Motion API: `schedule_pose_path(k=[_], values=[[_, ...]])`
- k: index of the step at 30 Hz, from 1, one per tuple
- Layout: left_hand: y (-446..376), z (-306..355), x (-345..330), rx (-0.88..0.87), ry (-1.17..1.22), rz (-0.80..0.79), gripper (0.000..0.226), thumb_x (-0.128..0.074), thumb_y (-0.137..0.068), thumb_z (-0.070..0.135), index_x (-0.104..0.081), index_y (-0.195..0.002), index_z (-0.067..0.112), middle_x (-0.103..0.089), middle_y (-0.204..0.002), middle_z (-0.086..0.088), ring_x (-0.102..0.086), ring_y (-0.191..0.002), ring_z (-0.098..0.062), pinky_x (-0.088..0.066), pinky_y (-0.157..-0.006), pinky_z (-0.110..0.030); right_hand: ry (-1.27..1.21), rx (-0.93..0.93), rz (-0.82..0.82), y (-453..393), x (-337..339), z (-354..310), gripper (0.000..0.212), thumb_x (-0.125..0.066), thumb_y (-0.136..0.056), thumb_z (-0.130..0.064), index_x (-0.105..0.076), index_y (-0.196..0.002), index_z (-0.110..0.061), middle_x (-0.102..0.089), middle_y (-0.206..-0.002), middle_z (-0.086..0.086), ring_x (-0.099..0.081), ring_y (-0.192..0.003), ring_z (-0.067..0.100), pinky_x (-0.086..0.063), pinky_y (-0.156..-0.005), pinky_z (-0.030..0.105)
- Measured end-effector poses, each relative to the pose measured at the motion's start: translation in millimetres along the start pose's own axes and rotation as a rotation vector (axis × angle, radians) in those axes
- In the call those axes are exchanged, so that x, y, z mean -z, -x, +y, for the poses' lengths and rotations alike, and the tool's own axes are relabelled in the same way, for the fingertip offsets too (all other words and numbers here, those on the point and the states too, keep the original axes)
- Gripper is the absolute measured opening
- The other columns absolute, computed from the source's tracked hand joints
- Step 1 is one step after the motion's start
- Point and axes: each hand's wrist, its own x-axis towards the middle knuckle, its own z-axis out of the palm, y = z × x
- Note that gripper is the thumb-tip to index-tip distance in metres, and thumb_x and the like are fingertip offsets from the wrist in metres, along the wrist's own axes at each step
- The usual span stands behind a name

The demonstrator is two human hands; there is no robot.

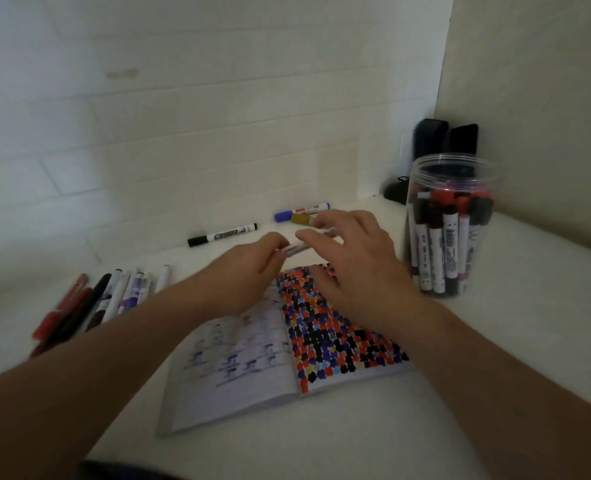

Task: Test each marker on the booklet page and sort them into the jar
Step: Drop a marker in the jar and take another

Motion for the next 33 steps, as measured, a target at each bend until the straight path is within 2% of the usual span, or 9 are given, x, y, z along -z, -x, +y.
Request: schedule_pose_path(k=[3, 7, 10, 15, 20, 24, 27, 31, 33], values=[[21.2, 11.6, -12.2, -0.113, 0.022, 0.022, 0.032, -0.032, -0.106, 0.053, -0.057, -0.114, 0.034, -0.068, -0.093, 0.011, -0.061, -0.081, -0.003, -0.049, -0.075, -0.030, 0.147, 0.059, -0.159, 0.4, 5.6, -10.2, 0.046, -0.052, -0.099, -0.049, -0.050, -0.143, -0.034, -0.056, -0.142, -0.008, -0.042, -0.134, 0.026, -0.033, -0.107, 0.052], [34.6, 7.1, -29.8, -0.114, 0.015, 0.079, 0.024, -0.034, -0.105, 0.054, -0.055, -0.110, 0.043, -0.065, -0.081, 0.013, -0.059, -0.071, -0.003, -0.049, -0.069, -0.034, 0.294, 0.080, -0.270, 7.9, 6.6, -17.5, 0.043, -0.061, -0.099, -0.030, -0.045, -0.138, -0.037, -0.062, -0.119, -0.010, -0.050, -0.112, 0.021, -0.034, -0.090, 0.045], [40.1, 3.8, -41.0, -0.130, -0.075, 0.087, 0.036, -0.026, -0.101, 0.064, -0.048, -0.123, 0.047, -0.069, -0.088, 0.009, -0.062, -0.076, -0.012, -0.052, -0.070, -0.037, 0.243, 0.065, -0.350, 11.4, 5.1, -21.2, 0.040, -0.058, -0.101, -0.020, -0.044, -0.136, -0.035, -0.061, -0.121, -0.008, -0.053, -0.109, 0.022, -0.029, -0.081, 0.041], [40.0, 5.9, -40.2, -0.092, -0.169, 0.095, 0.040, -0.025, -0.100, 0.066, -0.039, -0.136, 0.054, -0.063, -0.080, 0.009, -0.055, -0.069, -0.011, -0.052, -0.067, -0.033, 0.166, 0.033, -0.408, 14.1, 4.3, -15.4, 0.047, -0.059, -0.102, -0.021, -0.040, -0.142, -0.039, -0.062, -0.129, -0.009, -0.056, -0.119, 0.022, -0.041, -0.093, 0.042], [45.1, 10.5, -35.6, -0.033, -0.064, 0.051, 0.048, -0.028, -0.093, 0.077, -0.035, -0.131, 0.049, -0.057, -0.077, 0.014, -0.059, -0.073, -0.008, -0.051, -0.068, -0.032, 0.079, -0.110, -0.492, 9.1, 32.3, -9.4, 0.044, -0.056, -0.104, -0.037, -0.030, -0.137, -0.049, -0.057, -0.100, -0.016, -0.056, -0.090, 0.010, -0.048, -0.083, 0.036], [49.2, 6.3, -29.9, -0.012, 0.047, -0.045, 0.030, -0.054, -0.092, 0.065, -0.044, -0.111, 0.045, -0.063, -0.075, 0.009, -0.059, -0.073, -0.006, -0.049, -0.070, -0.033, -0.475, -0.420, -0.373, 16.1, 72.3, 15.5, 0.029, -0.054, -0.105, -0.018, -0.039, -0.113, -0.040, -0.067, -0.083, 0.001, -0.056, -0.066, 0.023, -0.051, -0.058, 0.035], [49.1, 7.4, -24.6, -0.069, -0.010, -0.119, 0.033, -0.065, -0.084, 0.065, -0.052, -0.108, 0.046, -0.058, -0.075, 0.012, -0.057, -0.075, -0.004, -0.050, -0.072, -0.030, -1.108, -0.513, -0.217, 30.9, 83.8, 14.0, 0.047, -0.051, -0.096, 0.009, -0.052, -0.110, -0.036, -0.065, -0.087, 0.011, -0.044, -0.061, 0.025, -0.040, -0.053, 0.029], [44.5, 11.2, -19.3, -0.072, -0.016, -0.146, 0.034, -0.070, -0.081, 0.068, -0.056, -0.105, 0.048, -0.051, -0.074, 0.019, -0.049, -0.070, 0.003, -0.035, -0.062, -0.023, -1.641, -0.443, -0.325, 40.8, 89.3, -1.1, 0.057, -0.081, -0.083, -0.016, -0.059, -0.134, -0.023, -0.067, -0.128, 0.009, -0.069, -0.085, 0.022, -0.056, -0.066, 0.031], [43.2, 11.2, -19.9, -0.075, -0.024, -0.143, 0.035, -0.070, -0.080, 0.069, -0.056, -0.104, 0.049, -0.052, -0.075, 0.019, -0.050, -0.072, 0.003, -0.035, -0.062, -0.023, -1.661, -0.454, -0.283, 46.1, 86.8, -4.1, 0.082, -0.103, -0.051, -0.039, -0.066, -0.123, -0.024, -0.074, -0.118, 0.005, -0.070, -0.084, 0.022, -0.055, -0.063, 0.031]])
